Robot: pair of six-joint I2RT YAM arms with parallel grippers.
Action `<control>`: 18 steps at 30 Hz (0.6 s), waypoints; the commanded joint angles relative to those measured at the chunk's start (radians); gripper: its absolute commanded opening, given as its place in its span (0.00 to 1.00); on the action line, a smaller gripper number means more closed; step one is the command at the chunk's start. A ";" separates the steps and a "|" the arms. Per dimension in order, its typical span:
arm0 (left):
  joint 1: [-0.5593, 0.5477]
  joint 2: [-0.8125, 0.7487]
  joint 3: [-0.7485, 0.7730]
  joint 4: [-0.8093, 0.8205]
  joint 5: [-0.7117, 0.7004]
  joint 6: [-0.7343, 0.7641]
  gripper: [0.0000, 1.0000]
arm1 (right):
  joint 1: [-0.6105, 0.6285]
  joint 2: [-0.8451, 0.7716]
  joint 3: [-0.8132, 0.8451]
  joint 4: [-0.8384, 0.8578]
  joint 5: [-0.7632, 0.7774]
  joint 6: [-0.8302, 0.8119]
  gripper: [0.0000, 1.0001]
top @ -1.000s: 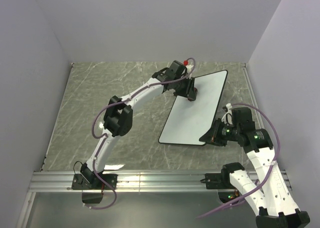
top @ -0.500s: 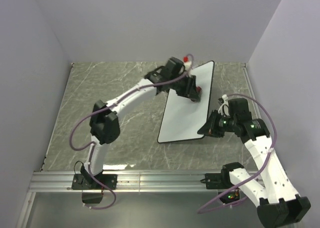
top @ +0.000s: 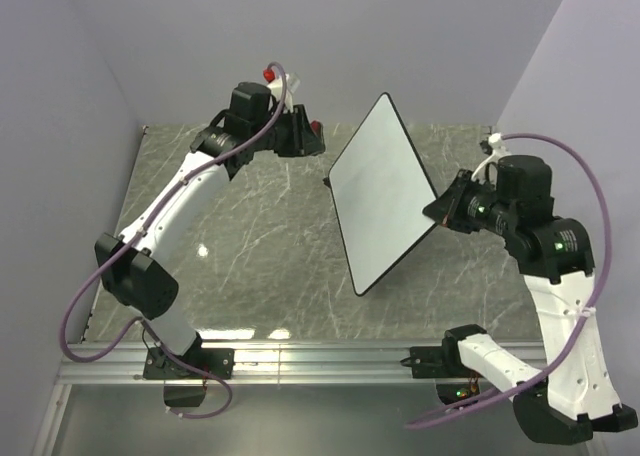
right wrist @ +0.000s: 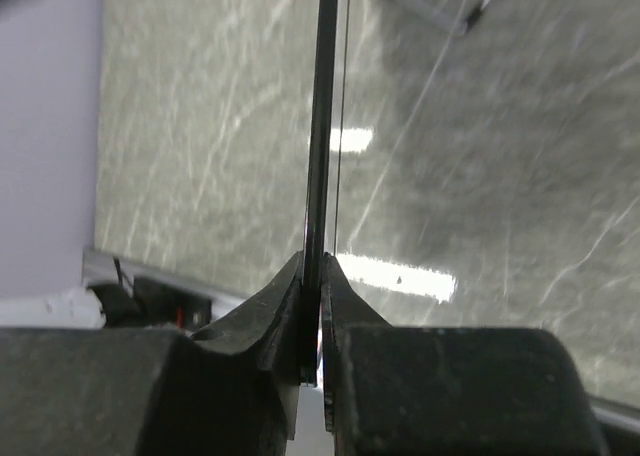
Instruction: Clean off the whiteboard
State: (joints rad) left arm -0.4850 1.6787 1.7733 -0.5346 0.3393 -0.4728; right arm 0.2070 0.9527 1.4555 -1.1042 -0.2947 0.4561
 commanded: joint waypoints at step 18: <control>0.040 -0.120 -0.261 -0.021 0.001 0.045 0.00 | 0.012 -0.051 -0.059 0.423 0.097 0.156 0.00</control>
State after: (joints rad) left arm -0.4427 1.5902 1.5536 -0.5629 0.3344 -0.4526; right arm 0.2100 0.9546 1.4105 -0.8639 -0.0925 0.5720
